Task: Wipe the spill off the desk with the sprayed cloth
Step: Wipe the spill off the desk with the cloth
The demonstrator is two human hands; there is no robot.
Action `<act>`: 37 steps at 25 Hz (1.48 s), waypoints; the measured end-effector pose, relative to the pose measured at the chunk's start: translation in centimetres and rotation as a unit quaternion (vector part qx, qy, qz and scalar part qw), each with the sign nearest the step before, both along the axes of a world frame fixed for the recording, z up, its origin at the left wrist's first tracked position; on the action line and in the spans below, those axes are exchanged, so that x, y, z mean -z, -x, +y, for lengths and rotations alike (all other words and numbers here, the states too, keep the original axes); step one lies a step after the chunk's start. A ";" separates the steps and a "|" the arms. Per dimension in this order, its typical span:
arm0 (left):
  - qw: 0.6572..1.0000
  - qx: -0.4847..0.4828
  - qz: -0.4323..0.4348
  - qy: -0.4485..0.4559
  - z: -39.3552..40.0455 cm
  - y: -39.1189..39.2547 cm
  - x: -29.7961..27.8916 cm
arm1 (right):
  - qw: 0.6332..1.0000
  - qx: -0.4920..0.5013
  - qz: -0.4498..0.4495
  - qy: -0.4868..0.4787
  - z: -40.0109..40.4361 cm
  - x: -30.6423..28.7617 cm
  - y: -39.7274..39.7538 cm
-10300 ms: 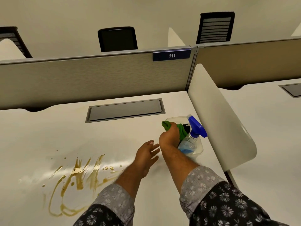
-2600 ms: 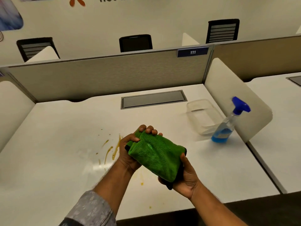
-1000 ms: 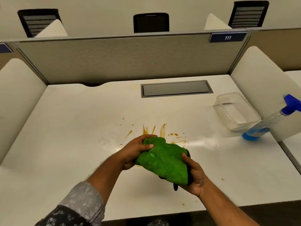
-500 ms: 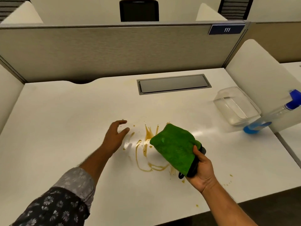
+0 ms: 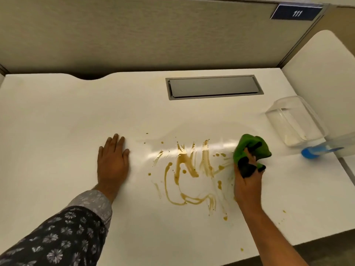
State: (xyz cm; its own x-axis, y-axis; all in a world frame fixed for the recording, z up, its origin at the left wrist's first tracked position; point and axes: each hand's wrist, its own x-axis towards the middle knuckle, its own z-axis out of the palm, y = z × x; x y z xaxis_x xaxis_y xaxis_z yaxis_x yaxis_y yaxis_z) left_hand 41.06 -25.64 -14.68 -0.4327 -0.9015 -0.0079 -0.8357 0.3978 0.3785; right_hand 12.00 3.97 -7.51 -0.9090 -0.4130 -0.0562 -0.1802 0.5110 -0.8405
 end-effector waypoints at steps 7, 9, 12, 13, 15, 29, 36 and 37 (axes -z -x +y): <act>1.000 -0.008 -0.016 0.016 0.0 0.2 0.8 | 0.959 -0.168 0.070 -0.217 -5.3 5.1 -1.0; 0.999 -0.011 -0.031 0.027 0.0 0.2 1.2 | 0.952 -0.198 0.093 -0.216 -6.9 5.5 -1.2; 0.999 -0.016 -0.033 0.034 0.0 0.3 1.2 | 0.944 -0.259 0.089 -0.185 -11.3 5.4 -2.2; 0.999 -0.016 -0.029 0.033 0.0 0.3 1.1 | 0.934 -0.292 0.099 -0.182 -13.1 5.4 -2.9; 0.999 -0.017 -0.024 0.032 0.1 0.2 1.0 | 0.895 -0.374 0.153 -0.190 -16.7 5.5 -4.7; 0.999 -0.014 -0.011 0.036 -0.2 0.1 0.7 | 0.721 -0.621 0.268 -0.154 -2.6 6.1 -11.1; 0.998 -0.013 -0.004 0.060 -0.4 0.0 1.7 | 0.845 -0.402 0.223 -0.272 11.2 5.6 -4.8; 0.998 -0.010 -0.005 0.062 -0.5 -0.2 1.8 | 0.863 -0.358 0.208 -0.289 12.8 5.6 -3.8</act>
State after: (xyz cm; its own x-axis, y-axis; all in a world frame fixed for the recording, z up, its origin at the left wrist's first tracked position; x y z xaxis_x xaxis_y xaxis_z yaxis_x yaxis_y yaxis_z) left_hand 41.22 -26.18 -16.48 -0.4150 -0.9043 0.1000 -0.8476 0.4243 0.3187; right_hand 15.83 16.82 -13.12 -0.4231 -0.8897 -0.1717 -0.8487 0.4555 -0.2689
